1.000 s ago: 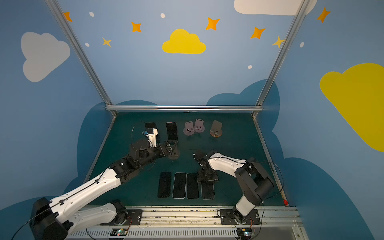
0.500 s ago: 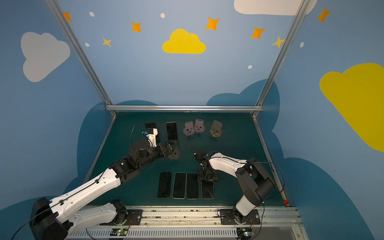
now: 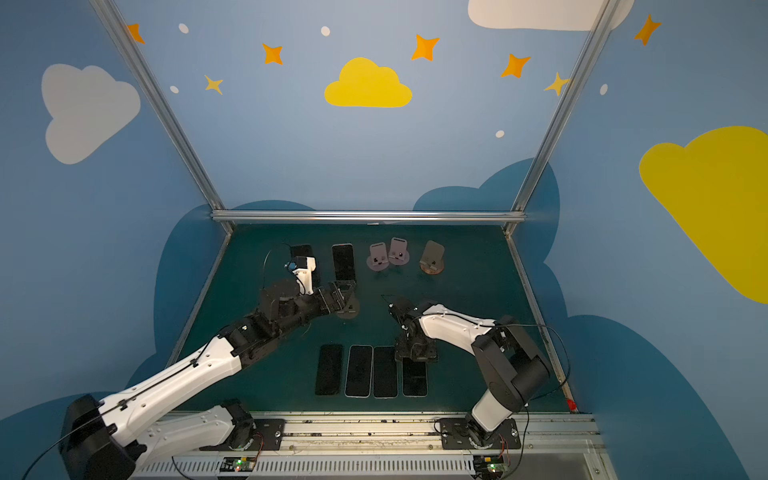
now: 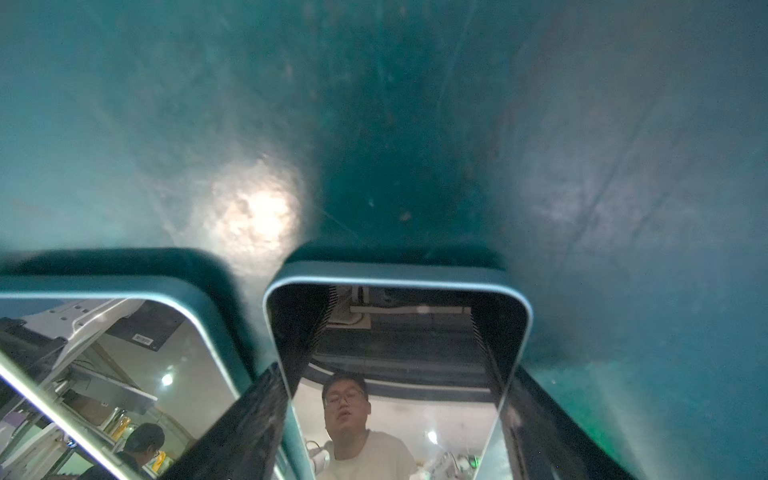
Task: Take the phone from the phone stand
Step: 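Lower the phone flat next to the flat phones and open the right gripper, then raise the right gripper back toward the stands while the left gripper draws back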
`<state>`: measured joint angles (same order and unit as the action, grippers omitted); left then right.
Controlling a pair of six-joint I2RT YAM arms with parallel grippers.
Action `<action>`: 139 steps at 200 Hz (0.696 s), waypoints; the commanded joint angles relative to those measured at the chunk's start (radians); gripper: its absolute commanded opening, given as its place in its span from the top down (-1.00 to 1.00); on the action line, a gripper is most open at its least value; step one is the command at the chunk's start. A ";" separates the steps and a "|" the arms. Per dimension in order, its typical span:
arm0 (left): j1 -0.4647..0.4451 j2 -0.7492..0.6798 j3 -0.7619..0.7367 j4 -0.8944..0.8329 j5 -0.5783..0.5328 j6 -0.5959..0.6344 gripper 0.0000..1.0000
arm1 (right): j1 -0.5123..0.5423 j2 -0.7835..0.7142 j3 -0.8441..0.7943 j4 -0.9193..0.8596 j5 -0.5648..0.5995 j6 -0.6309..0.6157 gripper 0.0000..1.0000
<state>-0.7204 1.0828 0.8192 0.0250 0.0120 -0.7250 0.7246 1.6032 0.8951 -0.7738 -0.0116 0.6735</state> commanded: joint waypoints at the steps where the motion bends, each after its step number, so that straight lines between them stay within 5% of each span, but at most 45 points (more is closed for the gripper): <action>1: -0.003 -0.007 0.018 -0.005 -0.014 0.015 -1.00 | -0.007 -0.053 0.023 0.008 -0.016 0.007 -0.56; 46: -0.002 -0.015 0.017 -0.007 -0.023 0.019 -1.00 | -0.016 -0.119 0.040 -0.027 -0.043 0.022 -0.58; 98: -0.002 -0.041 0.022 -0.028 -0.065 0.032 -1.00 | -0.022 -0.223 0.128 -0.150 0.088 0.012 -0.61; 139: -0.001 -0.097 0.028 -0.150 -0.373 0.000 -1.00 | 0.061 -0.219 0.295 -0.018 0.206 0.113 -0.66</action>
<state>-0.7212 1.0229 0.8207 -0.0402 -0.1295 -0.7116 0.7238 1.3758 1.1099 -0.8787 0.0914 0.7101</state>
